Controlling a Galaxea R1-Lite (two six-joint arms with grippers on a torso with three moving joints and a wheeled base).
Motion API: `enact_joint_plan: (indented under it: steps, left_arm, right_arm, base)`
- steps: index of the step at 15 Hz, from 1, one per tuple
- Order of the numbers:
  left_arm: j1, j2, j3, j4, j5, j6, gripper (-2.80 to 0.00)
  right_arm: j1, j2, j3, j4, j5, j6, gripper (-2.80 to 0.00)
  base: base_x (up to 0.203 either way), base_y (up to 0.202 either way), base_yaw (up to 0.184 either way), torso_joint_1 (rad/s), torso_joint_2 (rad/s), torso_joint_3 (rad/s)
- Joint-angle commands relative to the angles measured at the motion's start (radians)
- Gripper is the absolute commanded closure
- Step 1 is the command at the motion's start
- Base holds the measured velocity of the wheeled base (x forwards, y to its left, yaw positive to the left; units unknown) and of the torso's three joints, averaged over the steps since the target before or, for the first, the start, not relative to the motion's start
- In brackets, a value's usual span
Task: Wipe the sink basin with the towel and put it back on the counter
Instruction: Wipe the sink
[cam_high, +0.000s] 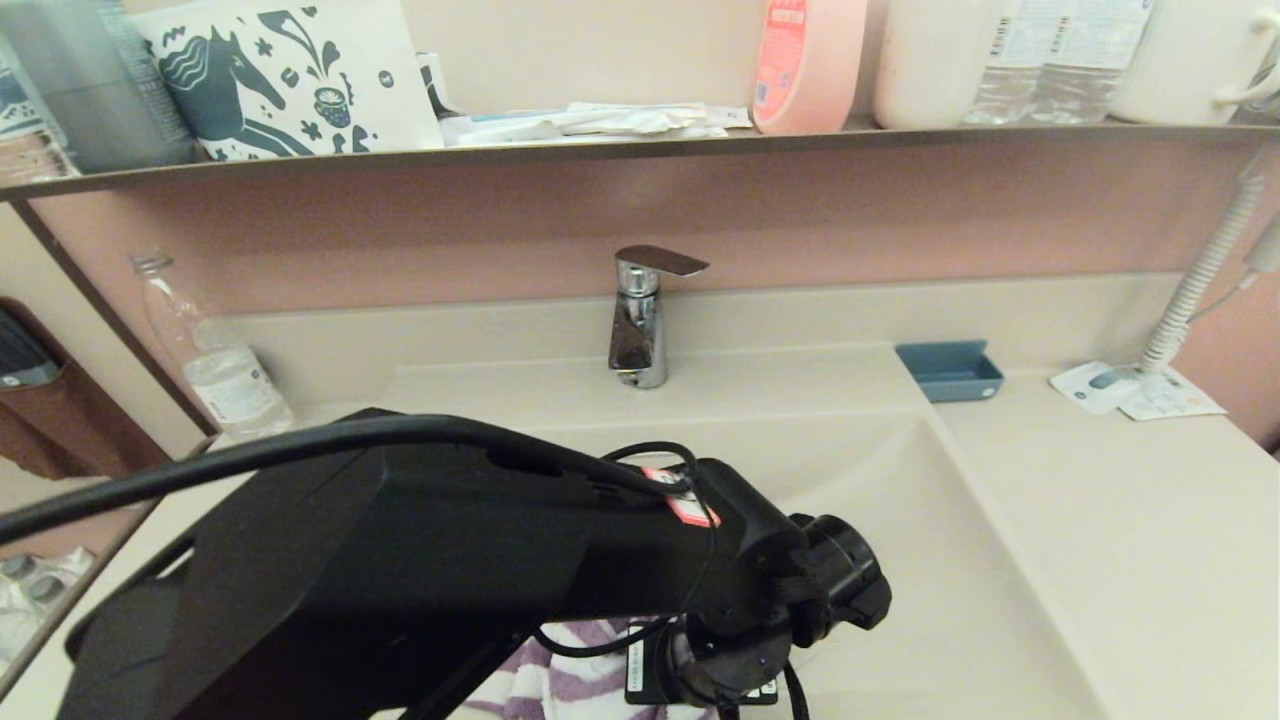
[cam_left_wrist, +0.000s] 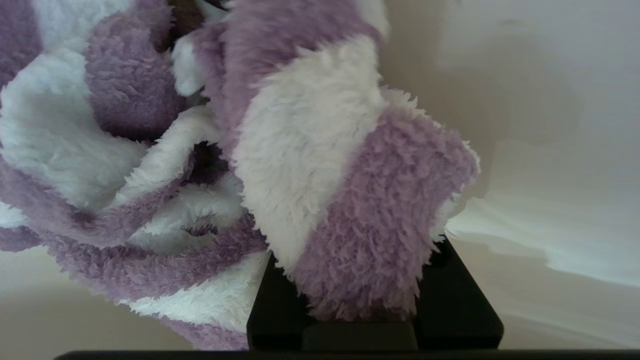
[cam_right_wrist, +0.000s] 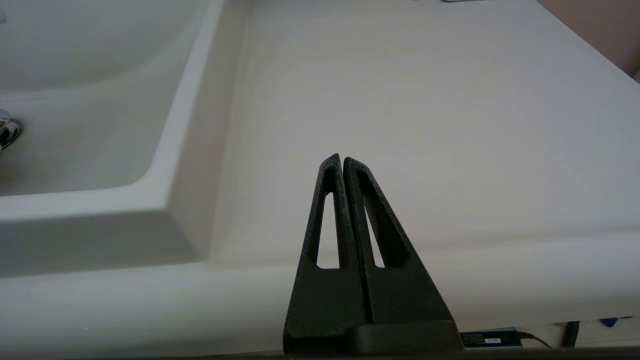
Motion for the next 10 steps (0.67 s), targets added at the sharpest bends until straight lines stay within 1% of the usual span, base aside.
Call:
enact_joint_plan:
  steps: [1,4,6,8,10]
  left_arm:
    - [0.03,0.015,0.055,0.001,0.002,-0.005,0.0]
    - [0.118,0.002,0.128,-0.003,0.007,0.001,0.0]
    - [0.154,-0.012,0.189,-0.003,0.012,0.012,0.0]
    - [0.172,-0.017,0.231,-0.003,0.031,0.017,0.0]
    - [0.161,-0.061,0.234,-0.005,0.029,0.017,0.0]
  right_arm:
    - [0.0,0.001,0.0,0.0,0.0,0.0,0.0]
    - [0.0,0.001,0.0,0.0,0.0,0.0,0.0]
    - [0.0,0.001,0.0,0.0,0.0,0.0,0.0]
    - [0.0,0.001,0.0,0.0,0.0,0.0,0.0]
    - [0.0,0.001,0.0,0.0,0.0,0.0,0.0]
  base:
    - [0.0,0.0,0.0,0.0,0.0,0.0]
    - [0.0,0.0,0.0,0.0,0.0,0.0]
    - [0.0,0.0,0.0,0.0,0.0,0.0]
    - [0.0,0.0,0.0,0.0,0.0,0.0]
    - [0.0,0.0,0.0,0.0,0.0,0.0]
